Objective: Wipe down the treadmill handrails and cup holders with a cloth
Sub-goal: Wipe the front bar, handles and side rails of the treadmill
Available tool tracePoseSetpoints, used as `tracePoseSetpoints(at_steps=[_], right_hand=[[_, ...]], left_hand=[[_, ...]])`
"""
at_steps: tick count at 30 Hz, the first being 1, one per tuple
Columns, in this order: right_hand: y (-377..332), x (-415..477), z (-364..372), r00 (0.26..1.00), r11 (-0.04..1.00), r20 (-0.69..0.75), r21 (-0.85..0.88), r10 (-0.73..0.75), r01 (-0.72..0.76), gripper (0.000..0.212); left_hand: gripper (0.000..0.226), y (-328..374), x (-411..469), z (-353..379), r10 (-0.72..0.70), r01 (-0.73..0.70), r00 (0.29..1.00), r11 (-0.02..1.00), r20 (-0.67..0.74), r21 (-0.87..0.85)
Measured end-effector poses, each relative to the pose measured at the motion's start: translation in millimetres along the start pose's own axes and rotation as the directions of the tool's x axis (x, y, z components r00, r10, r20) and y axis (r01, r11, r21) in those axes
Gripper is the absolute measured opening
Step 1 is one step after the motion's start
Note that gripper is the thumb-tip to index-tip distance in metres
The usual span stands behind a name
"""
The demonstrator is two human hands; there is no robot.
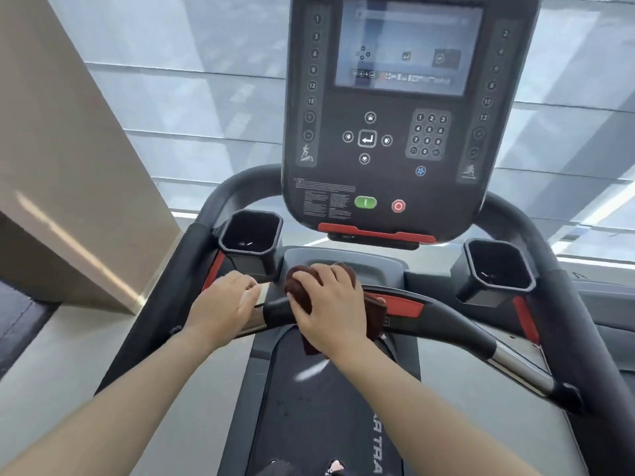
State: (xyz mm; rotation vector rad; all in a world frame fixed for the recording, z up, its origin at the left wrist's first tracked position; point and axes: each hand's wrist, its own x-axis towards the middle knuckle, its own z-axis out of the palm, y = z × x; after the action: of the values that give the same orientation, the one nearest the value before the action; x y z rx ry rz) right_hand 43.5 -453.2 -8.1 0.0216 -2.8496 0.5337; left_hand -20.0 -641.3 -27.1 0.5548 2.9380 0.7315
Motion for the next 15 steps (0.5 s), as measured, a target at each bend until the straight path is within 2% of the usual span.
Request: tracePoseSetpoints(at_steps=[4, 7, 9, 12, 15], right_hand=[[6, 6, 0, 0.997, 0.997, 0.039, 0.015, -0.073, 0.073, 0.032], [14, -2, 1, 0.990, 0.991, -0.035, 0.006, -0.135, 0.135, 0.030], [12, -3, 4, 0.991, 0.991, -0.034, -0.022, -0.131, 0.131, 0.029], [1, 1, 8, 0.992, 0.990, 0.008, -0.054, -0.127, 0.127, 0.028], [-14, 7, 17, 0.988, 0.982, 0.022, -0.106, -0.155, 0.156, 0.027]], left_hand=[[0.020, -40, -19, -9, -0.145, 0.153, 0.983, 0.986, -0.108, 0.070], [0.016, -67, -29, -14, -0.109, 0.143, 0.974, 0.976, -0.200, 0.163], [0.018, -86, -36, -16, -0.100, 0.157, 0.964, 0.961, -0.246, 0.228], [0.035, -104, -46, -11, -0.152, 0.198, 0.969, 0.950, -0.195, 0.242], [0.047, -111, -51, -1, -0.140, 0.180, 0.981, 0.917, -0.135, 0.356]])
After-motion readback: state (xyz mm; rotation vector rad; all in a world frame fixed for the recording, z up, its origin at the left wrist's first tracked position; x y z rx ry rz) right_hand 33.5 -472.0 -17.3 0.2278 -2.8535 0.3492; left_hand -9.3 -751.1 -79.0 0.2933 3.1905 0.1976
